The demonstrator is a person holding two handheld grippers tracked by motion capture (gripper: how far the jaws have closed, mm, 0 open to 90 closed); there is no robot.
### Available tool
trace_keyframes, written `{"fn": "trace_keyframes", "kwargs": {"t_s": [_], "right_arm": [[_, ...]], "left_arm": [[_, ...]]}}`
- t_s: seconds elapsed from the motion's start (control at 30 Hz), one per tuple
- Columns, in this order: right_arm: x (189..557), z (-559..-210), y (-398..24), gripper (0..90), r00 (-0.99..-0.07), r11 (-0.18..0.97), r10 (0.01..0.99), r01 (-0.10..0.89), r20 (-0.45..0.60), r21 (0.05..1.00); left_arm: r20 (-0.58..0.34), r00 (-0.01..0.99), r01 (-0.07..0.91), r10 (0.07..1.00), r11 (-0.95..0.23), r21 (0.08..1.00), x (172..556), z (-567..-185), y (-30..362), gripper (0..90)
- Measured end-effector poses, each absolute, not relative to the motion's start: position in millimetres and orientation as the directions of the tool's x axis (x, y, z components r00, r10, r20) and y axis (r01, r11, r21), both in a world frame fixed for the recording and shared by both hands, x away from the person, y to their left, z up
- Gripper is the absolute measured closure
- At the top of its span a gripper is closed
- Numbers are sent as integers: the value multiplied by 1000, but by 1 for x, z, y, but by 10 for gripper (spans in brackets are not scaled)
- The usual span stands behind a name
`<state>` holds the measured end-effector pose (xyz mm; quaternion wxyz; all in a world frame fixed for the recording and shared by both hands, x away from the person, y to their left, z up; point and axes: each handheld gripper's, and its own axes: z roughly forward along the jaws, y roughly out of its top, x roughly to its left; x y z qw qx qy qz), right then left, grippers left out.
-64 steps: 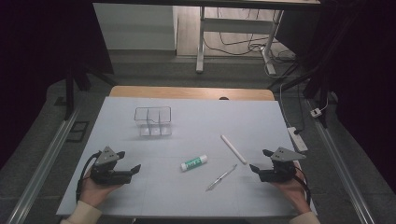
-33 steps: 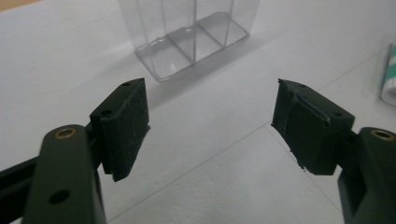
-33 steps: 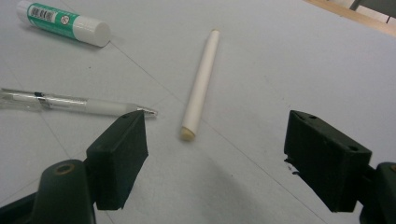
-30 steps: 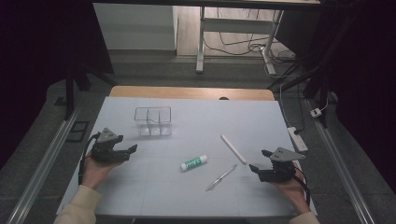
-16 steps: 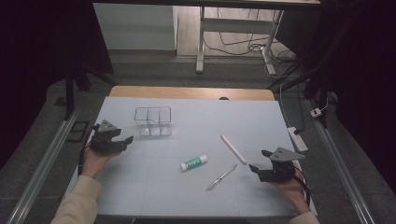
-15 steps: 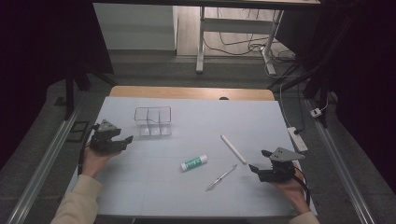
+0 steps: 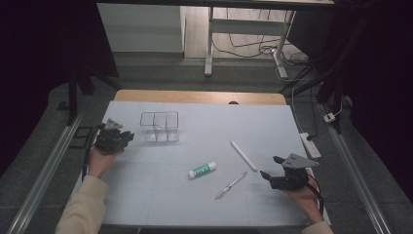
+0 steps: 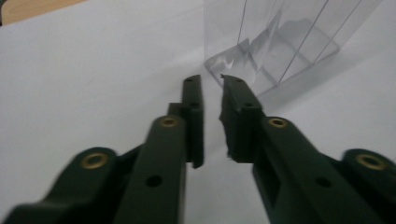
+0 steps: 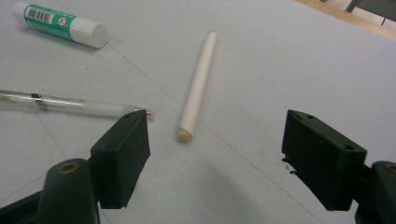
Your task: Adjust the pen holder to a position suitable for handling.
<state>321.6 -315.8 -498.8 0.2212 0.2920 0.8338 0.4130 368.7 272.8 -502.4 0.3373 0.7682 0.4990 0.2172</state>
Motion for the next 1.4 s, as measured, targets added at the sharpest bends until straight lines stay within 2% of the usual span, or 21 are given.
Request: {"fn": "trace_keyframes", "kwargs": {"t_s": [0.13,0.6,0.9,1.4], "right_arm": [[322,-499,-315,226,-734,485,668,304,-123,820],[321,-498,-316,243,-730,486,669,291,-137,824],[321,-499,-316,243,-729,491,669,292,-141,821],[318,-497,-319,243,-724,486,676,297,-138,822]], "left_arm": [[-3,416,623,909,-282,730,381,-502,270,890],[-28,410,659,912,-275,700,405,-518,267,892],[-80,434,657,897,-254,710,410,-519,264,892],[-101,437,664,894,-245,707,413,-522,260,892]]}}
